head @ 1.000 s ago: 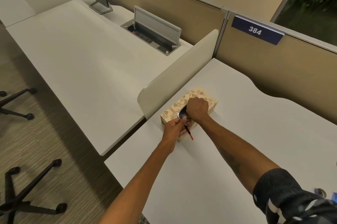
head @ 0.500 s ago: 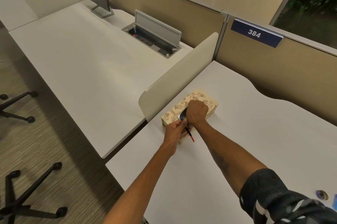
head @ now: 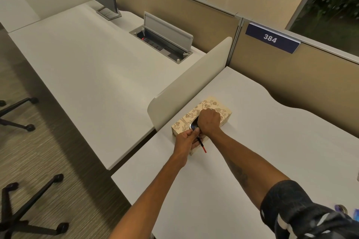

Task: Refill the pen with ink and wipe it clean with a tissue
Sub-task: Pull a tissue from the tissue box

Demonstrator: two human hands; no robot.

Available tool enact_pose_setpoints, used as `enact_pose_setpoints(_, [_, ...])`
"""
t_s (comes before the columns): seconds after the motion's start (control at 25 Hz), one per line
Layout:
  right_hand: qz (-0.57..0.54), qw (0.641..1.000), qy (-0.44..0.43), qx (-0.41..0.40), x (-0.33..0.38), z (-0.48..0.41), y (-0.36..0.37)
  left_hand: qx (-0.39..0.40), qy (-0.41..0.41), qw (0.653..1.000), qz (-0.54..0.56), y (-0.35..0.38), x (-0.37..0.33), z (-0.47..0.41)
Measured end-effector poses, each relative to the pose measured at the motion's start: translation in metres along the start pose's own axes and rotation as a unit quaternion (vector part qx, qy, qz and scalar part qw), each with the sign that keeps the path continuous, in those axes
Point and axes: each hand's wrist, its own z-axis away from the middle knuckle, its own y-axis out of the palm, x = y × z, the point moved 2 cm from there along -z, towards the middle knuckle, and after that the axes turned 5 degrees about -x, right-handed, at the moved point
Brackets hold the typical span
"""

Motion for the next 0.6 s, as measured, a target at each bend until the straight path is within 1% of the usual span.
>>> enact_pose_setpoints(0.2, [-0.019, 0.999, 0.022, 0.018, -0.0052, -0.0052, -0.0028, 0.007, 0.004, 1.000, 0.009, 0.0009, -0.0018, 0.0014])
enact_pose_setpoints(0.44, [-0.012, 0.999, 0.042, 0.003, -0.0014, -0.0048, -0.0022, 0.002, 0.006, 1.000, 0.014, 0.0010, -0.0019, 0.0008])
enact_pose_setpoints(0.6, [-0.006, 0.999, 0.050, -0.004, -0.0004, -0.0018, -0.0016, -0.002, 0.007, 1.000, -0.004, 0.0013, 0.0018, -0.0010])
